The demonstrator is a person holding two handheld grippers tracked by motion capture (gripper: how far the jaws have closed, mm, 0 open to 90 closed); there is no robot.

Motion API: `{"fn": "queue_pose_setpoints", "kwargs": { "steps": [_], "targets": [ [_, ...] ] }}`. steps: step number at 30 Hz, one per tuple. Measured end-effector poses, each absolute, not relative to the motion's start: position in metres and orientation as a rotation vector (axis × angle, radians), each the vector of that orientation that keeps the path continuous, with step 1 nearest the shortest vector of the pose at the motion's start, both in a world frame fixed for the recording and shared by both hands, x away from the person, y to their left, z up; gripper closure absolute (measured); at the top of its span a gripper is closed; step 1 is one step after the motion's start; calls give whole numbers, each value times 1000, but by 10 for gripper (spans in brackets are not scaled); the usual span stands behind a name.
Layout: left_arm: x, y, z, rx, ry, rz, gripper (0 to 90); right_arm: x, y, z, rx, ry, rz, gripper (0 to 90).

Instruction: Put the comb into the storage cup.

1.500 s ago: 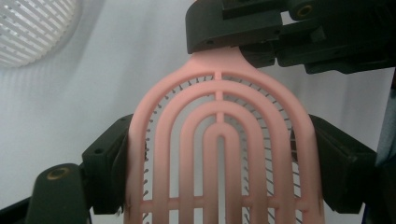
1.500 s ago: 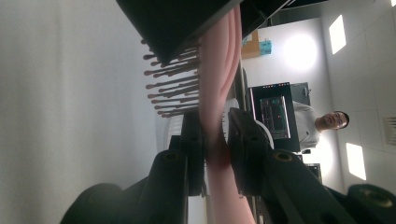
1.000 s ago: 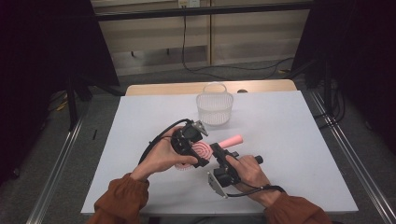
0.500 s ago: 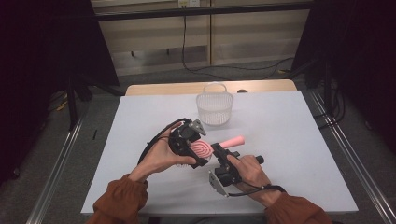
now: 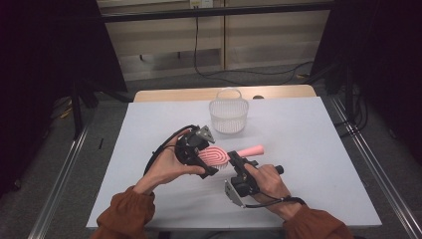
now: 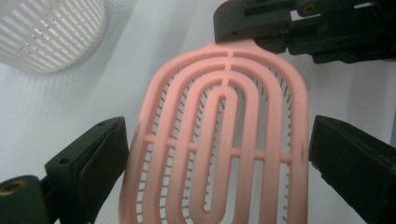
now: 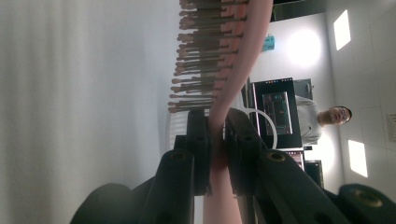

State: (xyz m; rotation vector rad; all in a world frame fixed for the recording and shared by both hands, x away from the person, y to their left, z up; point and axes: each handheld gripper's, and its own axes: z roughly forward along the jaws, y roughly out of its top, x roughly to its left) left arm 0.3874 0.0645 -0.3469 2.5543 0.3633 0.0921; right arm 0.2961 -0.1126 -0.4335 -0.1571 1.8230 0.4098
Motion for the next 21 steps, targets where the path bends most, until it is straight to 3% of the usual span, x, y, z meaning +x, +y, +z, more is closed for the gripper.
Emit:
{"fn": "queue_pose_setpoints", "kwargs": {
  "steps": [21],
  "targets": [
    [384, 85, -349, 2480, 349, 168, 46, 298, -126, -428, -68, 1808, 405, 820]
  ]
}}
